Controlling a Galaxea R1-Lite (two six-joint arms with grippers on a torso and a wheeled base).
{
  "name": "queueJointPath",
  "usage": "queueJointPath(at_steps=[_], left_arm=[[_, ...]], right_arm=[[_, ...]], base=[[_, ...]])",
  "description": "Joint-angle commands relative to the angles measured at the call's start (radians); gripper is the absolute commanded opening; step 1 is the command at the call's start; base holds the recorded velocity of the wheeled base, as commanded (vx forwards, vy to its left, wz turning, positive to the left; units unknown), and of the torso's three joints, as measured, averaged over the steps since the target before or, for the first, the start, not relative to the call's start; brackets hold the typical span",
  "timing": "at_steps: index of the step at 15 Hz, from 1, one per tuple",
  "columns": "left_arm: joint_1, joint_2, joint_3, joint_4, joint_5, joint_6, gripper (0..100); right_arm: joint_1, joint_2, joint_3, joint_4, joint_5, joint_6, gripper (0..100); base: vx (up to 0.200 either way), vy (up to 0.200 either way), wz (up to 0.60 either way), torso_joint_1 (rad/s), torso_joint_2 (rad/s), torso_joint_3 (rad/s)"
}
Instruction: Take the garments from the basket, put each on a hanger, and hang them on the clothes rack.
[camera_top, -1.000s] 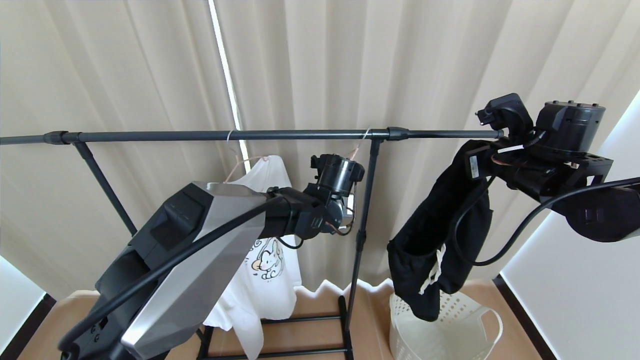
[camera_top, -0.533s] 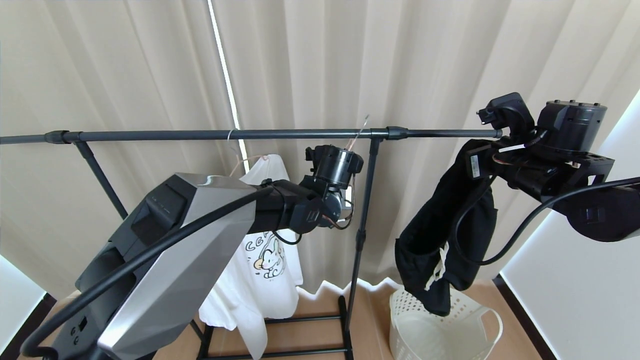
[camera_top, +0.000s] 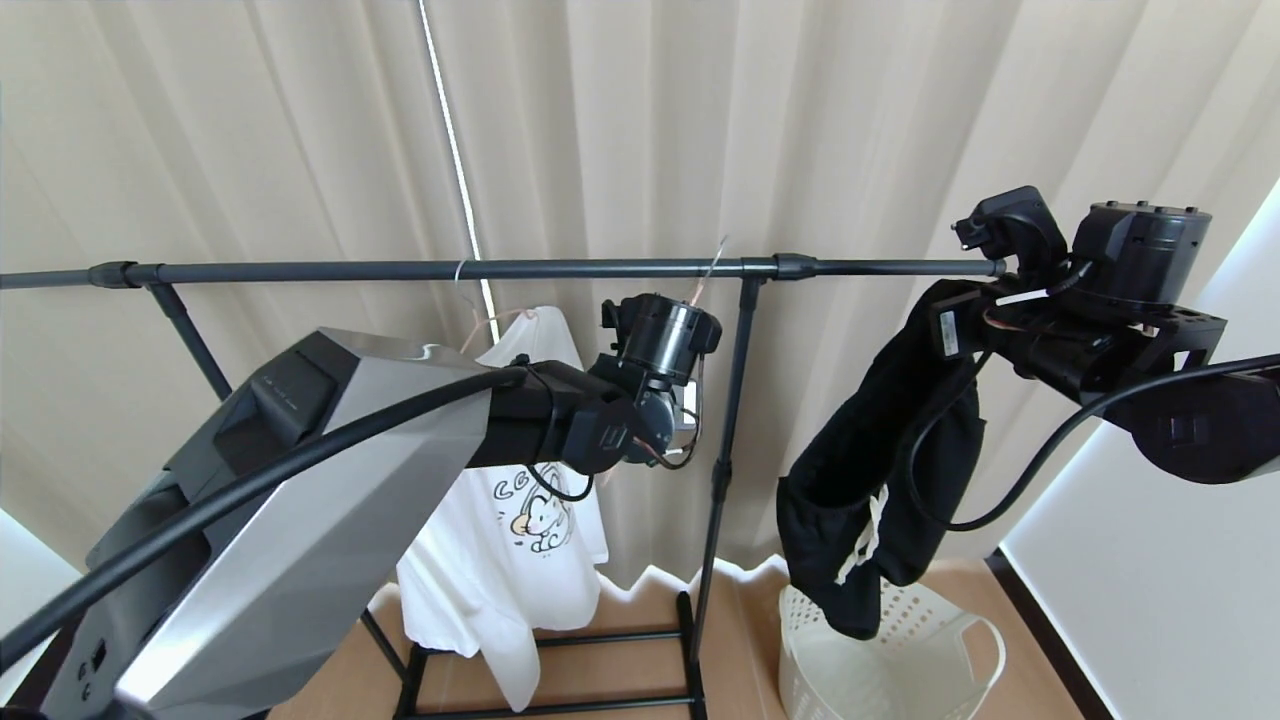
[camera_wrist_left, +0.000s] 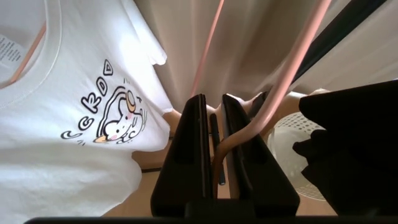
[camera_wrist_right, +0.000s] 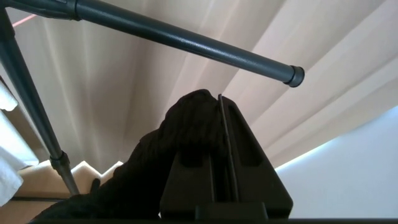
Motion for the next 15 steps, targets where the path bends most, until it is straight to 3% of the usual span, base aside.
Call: queueJointPath(at_steps=[1, 5, 15], left_arm=[[-0.007, -0.062, 0.056, 0.0, -0.001, -0.005, 0], [-0.044, -0.17, 0.212, -0.008, -0.002, -0.013, 0], [-0.096, -0.456, 0.694, -0.251, -0.01, -0.008, 0]], right_arm=[[0.001, 0.006, 0.0, -0.001, 0.0, 0.0, 0], [0.001, 0.005, 0.0, -0.001, 0.0, -0.002, 0], [0.014, 0.002, 0.015, -0.001, -0.003, -0.002, 0]], base=[[0.0, 0.0, 0.0, 0.0, 0.0, 0.0], [0.0, 0.0, 0.0, 0.0, 0.0, 0.0], [0.0, 0.0, 0.0, 0.0, 0.0, 0.0]])
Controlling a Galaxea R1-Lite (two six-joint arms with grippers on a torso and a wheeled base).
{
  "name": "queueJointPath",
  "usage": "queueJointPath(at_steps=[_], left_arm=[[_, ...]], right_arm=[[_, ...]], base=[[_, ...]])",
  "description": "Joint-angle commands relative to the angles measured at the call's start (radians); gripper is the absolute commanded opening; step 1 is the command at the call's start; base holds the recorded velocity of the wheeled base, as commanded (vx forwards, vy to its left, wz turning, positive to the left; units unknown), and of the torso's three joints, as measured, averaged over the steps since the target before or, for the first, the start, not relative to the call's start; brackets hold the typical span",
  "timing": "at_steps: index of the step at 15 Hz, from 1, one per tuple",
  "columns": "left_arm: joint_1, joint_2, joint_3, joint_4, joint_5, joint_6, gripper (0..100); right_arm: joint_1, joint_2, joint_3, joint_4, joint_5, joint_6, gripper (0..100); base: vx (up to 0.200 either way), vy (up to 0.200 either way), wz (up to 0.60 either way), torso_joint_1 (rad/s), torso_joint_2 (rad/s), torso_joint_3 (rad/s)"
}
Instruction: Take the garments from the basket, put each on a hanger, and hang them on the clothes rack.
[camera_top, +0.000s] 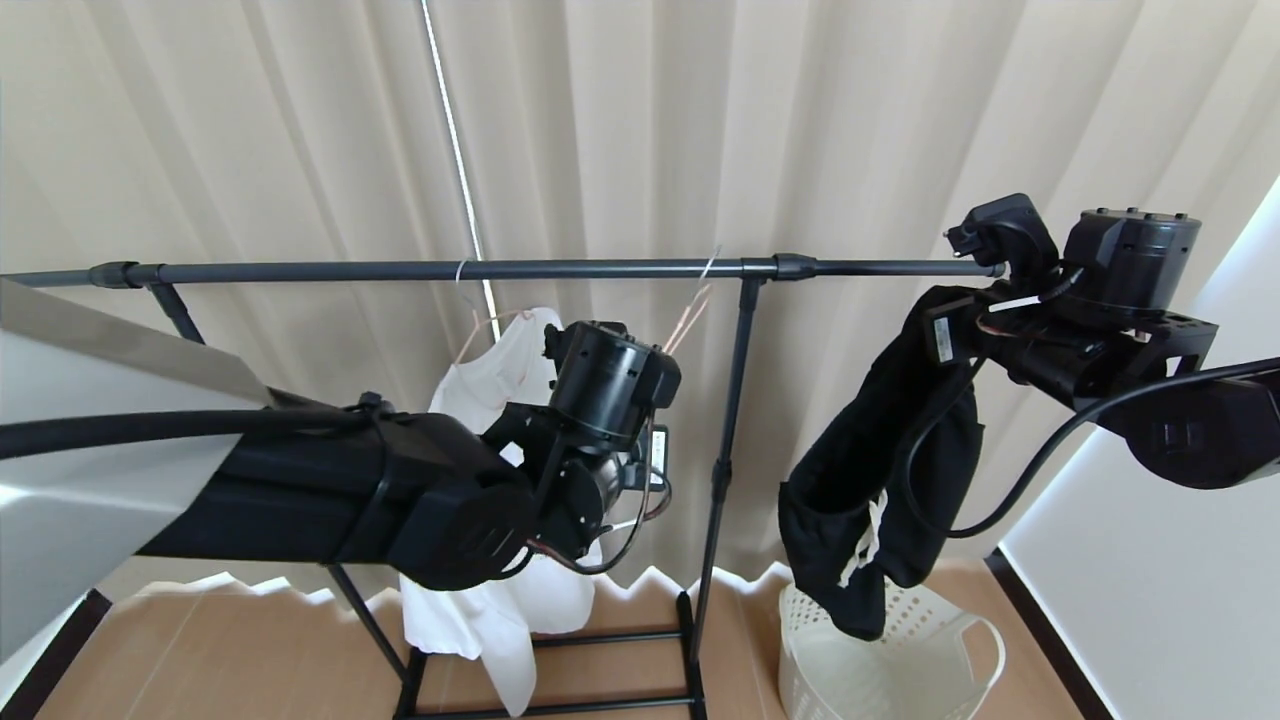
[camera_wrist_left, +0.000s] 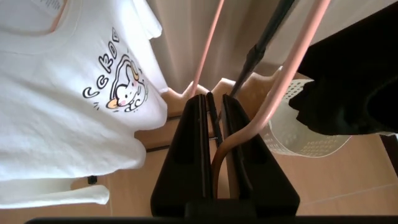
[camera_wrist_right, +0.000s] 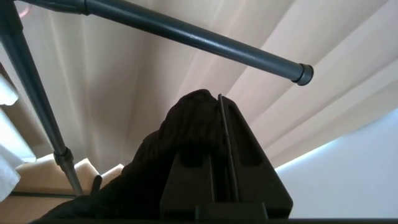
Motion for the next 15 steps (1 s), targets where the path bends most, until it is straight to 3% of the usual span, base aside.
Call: queueJointPath(at_steps=[1, 5, 6, 7, 12, 14, 15], left_arm=[[-0.019, -0.121, 0.16, -0.076, -0.033, 0.001, 0], [-0.016, -0.266, 0.433, -0.248, -0.22, 0.005, 0], [-0.016, -0.266, 0.433, -0.248, -0.22, 0.005, 0], [0.003, -0.324, 0.568, -0.363, -0.324, 0.012, 0], [0.072, -0.352, 0.824, -0.709, -0.557, 0.073, 0], [0.11, -0.347, 0.899, -0.809, -0.672, 0.094, 0], [0.116, -0.349, 0.913, -0.814, -0.714, 0.091, 0]], right_arm=[[0.017, -0.005, 0.01, -0.001, 0.0, 0.0, 0], [0.037, -0.017, 0.036, -0.036, -0.003, -0.004, 0], [0.037, -0.017, 0.036, -0.036, -0.003, -0.004, 0], [0.043, -0.028, 0.046, -0.037, -0.003, -0.002, 0], [0.064, -0.03, 0.056, -0.037, -0.005, -0.002, 0], [0.064, -0.031, 0.063, -0.045, -0.005, -0.002, 0], [0.064, -0.033, 0.064, -0.048, -0.006, -0.002, 0]], base=[[0.0, 0.0, 0.0, 0.0, 0.0, 0.0], [0.0, 0.0, 0.0, 0.0, 0.0, 0.0], [0.0, 0.0, 0.0, 0.0, 0.0, 0.0], [0.0, 0.0, 0.0, 0.0, 0.0, 0.0], [0.0, 0.0, 0.0, 0.0, 0.0, 0.0], [0.0, 0.0, 0.0, 0.0, 0.0, 0.0], [0.0, 0.0, 0.0, 0.0, 0.0, 0.0]])
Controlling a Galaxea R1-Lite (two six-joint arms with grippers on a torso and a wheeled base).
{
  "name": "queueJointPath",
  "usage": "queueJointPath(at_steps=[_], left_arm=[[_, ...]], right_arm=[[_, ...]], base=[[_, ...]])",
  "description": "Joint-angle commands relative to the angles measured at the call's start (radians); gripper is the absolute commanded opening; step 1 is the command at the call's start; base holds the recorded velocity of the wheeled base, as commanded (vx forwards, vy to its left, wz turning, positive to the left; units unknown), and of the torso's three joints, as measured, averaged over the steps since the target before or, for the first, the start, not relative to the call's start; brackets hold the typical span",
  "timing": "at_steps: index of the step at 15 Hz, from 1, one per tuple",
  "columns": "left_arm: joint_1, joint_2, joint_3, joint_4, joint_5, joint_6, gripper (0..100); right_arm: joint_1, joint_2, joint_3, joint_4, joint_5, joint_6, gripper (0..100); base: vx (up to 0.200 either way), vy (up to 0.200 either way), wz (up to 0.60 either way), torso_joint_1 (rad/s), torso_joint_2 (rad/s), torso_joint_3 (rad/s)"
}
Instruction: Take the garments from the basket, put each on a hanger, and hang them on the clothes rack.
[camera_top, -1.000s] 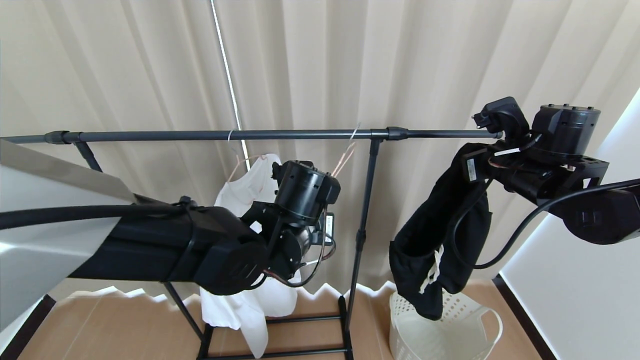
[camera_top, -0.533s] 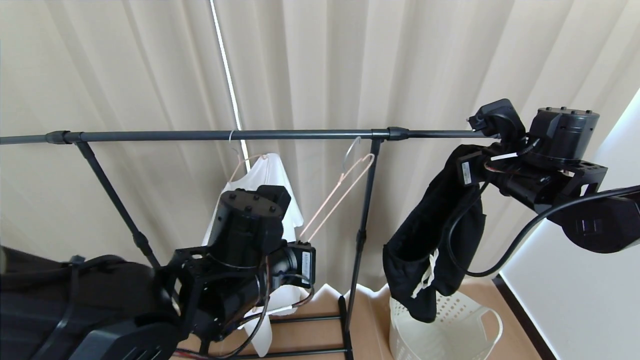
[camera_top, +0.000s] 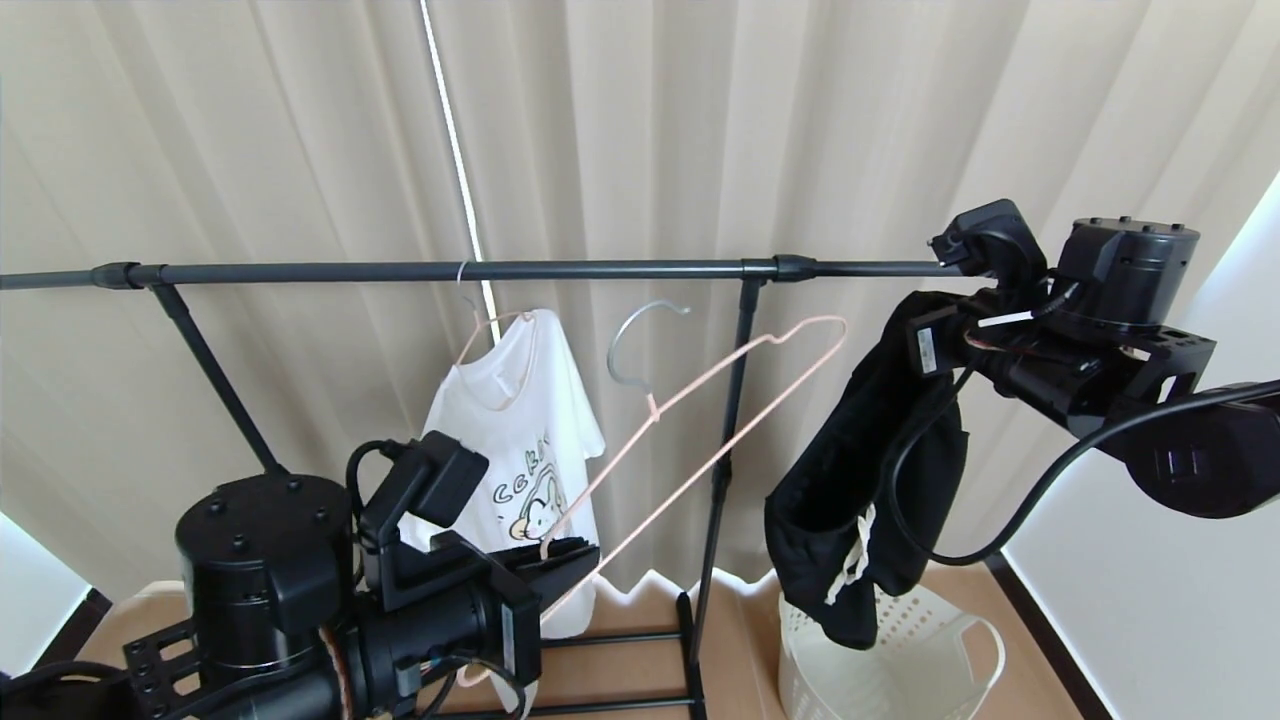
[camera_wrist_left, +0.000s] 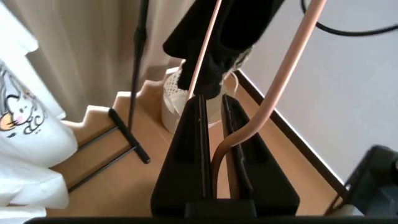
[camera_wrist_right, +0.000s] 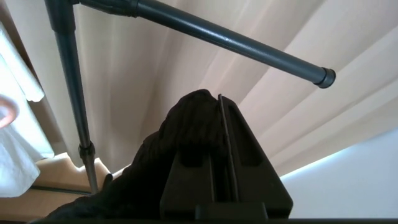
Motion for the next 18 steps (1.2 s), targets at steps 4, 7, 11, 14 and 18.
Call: queueJointPath(at_steps=[4, 7, 11, 14, 18], left_arm=[[0.069, 0.002, 0.055, -0.009, -0.155, 0.005, 0], [0.066, 0.023, 0.047, -0.01, -0.155, 0.008, 0], [0.053, 0.075, 0.006, -0.01, -0.157, 0.017, 0], [0.032, 0.1, -0.019, -0.012, -0.155, 0.017, 0], [0.03, 0.155, -0.077, -0.012, -0.149, 0.012, 0]], right_arm=[[0.007, -0.007, 0.007, -0.002, -0.001, 0.0, 0], [0.03, -0.007, 0.011, -0.002, -0.002, 0.0, 0], [0.056, -0.027, 0.03, -0.002, -0.002, 0.0, 0], [0.089, -0.028, 0.039, -0.002, -0.002, 0.0, 0], [0.124, -0.028, 0.047, -0.004, -0.027, 0.0, 0]], base=[[0.0, 0.0, 0.0, 0.0, 0.0, 0.0], [0.0, 0.0, 0.0, 0.0, 0.0, 0.0], [0.0, 0.0, 0.0, 0.0, 0.0, 0.0], [0.0, 0.0, 0.0, 0.0, 0.0, 0.0], [0.0, 0.0, 0.0, 0.0, 0.0, 0.0]])
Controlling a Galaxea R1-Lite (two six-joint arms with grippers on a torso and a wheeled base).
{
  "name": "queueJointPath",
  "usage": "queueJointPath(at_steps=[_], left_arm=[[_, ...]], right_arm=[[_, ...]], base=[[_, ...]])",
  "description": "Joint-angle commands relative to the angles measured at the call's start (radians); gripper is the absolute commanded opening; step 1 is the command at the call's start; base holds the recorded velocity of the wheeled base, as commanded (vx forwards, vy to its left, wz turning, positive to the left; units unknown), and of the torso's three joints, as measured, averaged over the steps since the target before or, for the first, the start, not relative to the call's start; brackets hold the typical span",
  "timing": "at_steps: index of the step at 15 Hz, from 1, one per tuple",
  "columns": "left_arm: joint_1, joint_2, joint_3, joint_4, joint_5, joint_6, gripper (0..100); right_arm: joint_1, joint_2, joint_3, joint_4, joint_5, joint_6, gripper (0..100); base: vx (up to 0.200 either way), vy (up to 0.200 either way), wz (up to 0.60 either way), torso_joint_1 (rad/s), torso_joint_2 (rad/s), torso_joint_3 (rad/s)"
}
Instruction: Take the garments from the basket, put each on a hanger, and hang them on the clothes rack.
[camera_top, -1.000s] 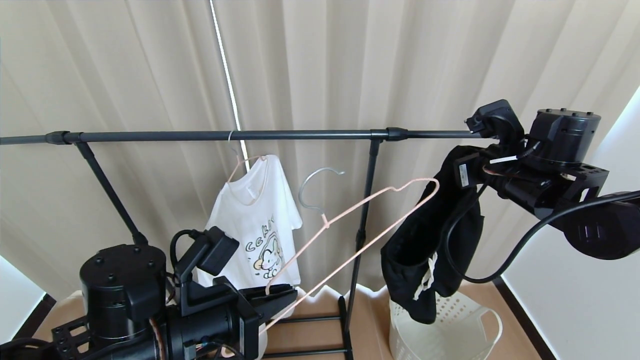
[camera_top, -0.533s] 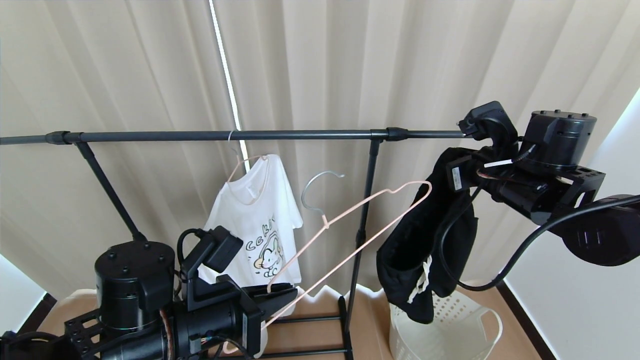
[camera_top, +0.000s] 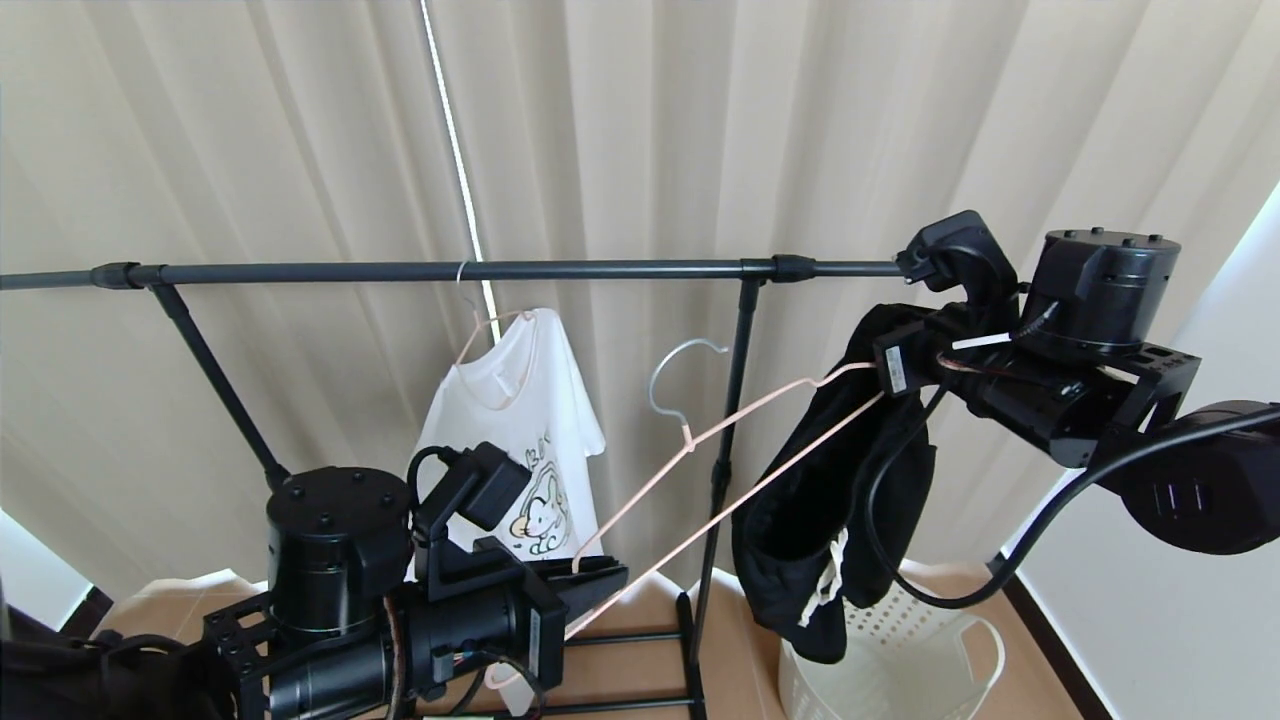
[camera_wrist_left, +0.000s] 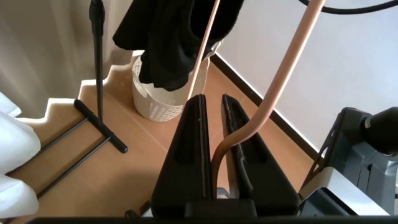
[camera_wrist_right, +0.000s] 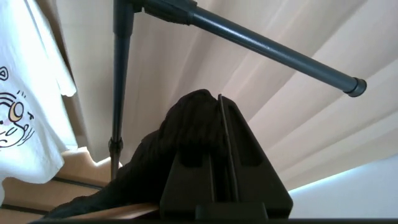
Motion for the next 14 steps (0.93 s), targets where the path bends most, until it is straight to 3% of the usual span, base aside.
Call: queueJointPath(at_steps=[1, 6, 14], left_arm=[[0.0, 0.04, -0.023, 0.0, 0.002, -0.001, 0], [0.0, 0.046, -0.056, 0.0, 0.004, -0.004, 0], [-0.011, 0.056, -0.065, -0.02, 0.008, -0.017, 0]], right_arm=[[0.019, -0.002, 0.006, -0.001, -0.002, -0.001, 0], [0.06, -0.029, 0.024, -0.001, -0.016, -0.001, 0], [0.218, -0.075, 0.086, -0.001, -0.091, -0.001, 0]], base=[[0.0, 0.0, 0.0, 0.0, 0.0, 0.0], [0.0, 0.0, 0.0, 0.0, 0.0, 0.0], [0.0, 0.0, 0.0, 0.0, 0.0, 0.0]])
